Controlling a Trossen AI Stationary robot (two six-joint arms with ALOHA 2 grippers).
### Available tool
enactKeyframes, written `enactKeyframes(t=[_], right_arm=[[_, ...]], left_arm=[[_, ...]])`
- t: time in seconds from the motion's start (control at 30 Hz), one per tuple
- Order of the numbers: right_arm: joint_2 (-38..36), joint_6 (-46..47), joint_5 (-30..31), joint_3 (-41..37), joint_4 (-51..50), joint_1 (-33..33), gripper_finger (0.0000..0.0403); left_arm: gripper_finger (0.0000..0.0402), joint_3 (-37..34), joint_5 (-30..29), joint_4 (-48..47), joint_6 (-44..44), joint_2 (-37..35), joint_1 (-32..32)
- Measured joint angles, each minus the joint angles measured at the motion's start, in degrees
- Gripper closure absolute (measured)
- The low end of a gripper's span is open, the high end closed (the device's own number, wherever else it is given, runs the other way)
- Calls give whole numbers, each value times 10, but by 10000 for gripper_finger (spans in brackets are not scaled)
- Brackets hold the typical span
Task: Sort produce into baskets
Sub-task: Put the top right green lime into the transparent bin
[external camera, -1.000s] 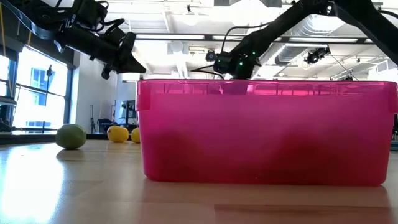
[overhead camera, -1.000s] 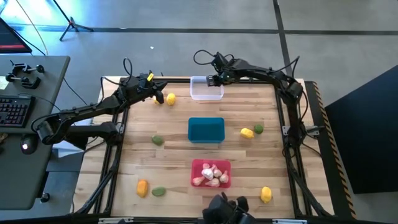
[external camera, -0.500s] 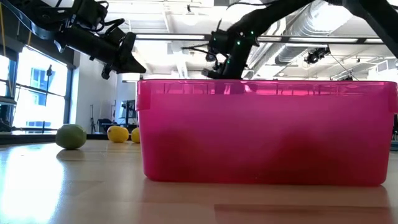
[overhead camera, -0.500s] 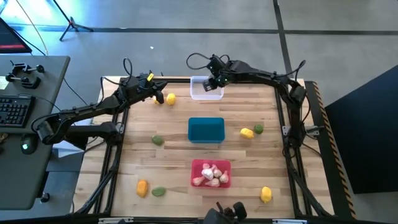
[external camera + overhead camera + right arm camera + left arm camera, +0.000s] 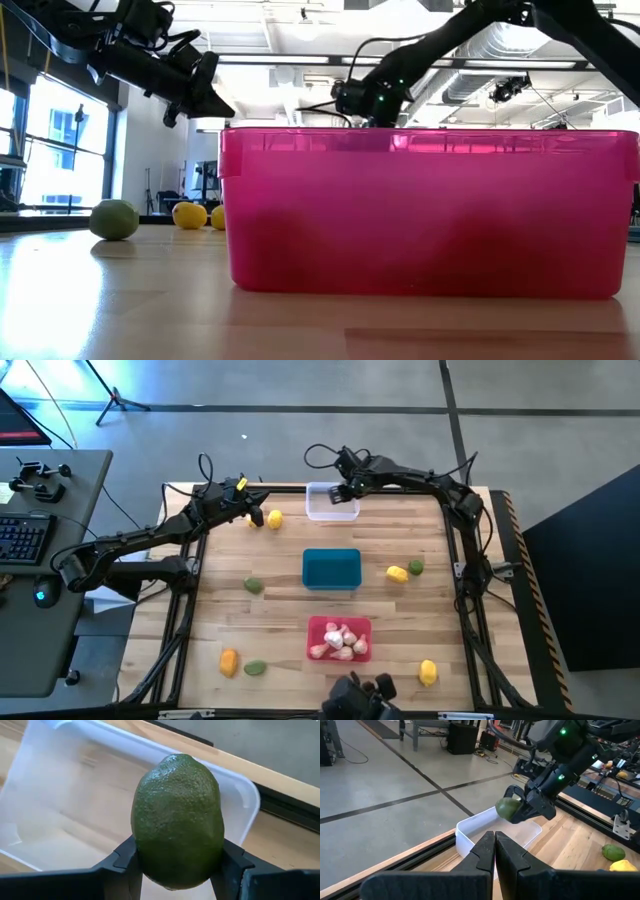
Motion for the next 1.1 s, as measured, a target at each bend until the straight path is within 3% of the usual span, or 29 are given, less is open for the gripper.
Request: enactKeyframes(t=[0.77,1.1], right_arm=[[21,-12,-4,0,9,-17,247],[21,-10,10,0,15,-18,190]], left_arm=[[401,0,0,0,0,0,0],[402,0,0,0,0,0,0]])
